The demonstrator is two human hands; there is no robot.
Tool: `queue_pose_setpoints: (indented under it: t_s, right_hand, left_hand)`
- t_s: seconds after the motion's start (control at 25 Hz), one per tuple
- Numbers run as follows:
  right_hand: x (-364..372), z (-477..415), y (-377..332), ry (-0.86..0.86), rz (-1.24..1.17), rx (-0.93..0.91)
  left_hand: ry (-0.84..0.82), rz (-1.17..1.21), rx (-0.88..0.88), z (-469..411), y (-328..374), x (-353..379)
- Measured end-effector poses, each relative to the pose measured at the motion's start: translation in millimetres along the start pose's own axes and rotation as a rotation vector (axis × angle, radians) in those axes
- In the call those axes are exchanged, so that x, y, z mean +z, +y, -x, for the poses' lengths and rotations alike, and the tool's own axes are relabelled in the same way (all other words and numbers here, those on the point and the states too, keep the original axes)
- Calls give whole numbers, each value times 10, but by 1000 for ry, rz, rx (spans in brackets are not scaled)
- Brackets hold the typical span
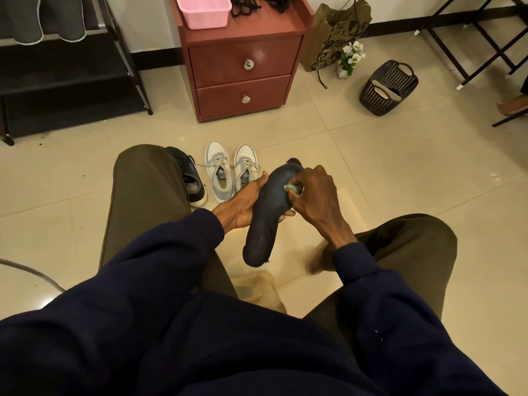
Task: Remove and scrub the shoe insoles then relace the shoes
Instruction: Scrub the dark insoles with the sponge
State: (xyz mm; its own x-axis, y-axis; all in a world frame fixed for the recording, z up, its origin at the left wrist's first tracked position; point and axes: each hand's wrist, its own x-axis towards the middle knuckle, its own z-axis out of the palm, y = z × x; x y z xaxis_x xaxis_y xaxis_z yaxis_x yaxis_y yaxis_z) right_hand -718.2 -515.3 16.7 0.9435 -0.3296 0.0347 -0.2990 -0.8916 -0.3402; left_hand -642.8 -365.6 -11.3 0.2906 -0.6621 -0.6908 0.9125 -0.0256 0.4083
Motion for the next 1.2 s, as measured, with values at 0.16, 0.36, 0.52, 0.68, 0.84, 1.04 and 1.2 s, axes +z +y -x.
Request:
queue_pose_setpoints:
  t_s: [0.16,0.36,0.52,0.68,0.84,1.04,1.2]
  right_hand:
    - [34,96,-154,-175,-151,-133]
    - [0,11,-11,-5,126,9]
    - [33,114,-165,-133,-89,-157]
    - [28,20,-99,-37,50,-99]
    - [16,21,-17,2,22,-27]
    - [32,85,-182,-146,-107,-160]
    - [16,-6,0,18,84,3]
  left_hand:
    - [62,14,34,-29,24,13]
    - [74,38,42,14,36,2]
    - [112,12,49,13,42,24]
    - [102,17,42,13,31,24]
    - [75,-20,31,58,28,37]
    - [141,-40,39,-9,25,30]
    - [81,-33,39,48,23,31]
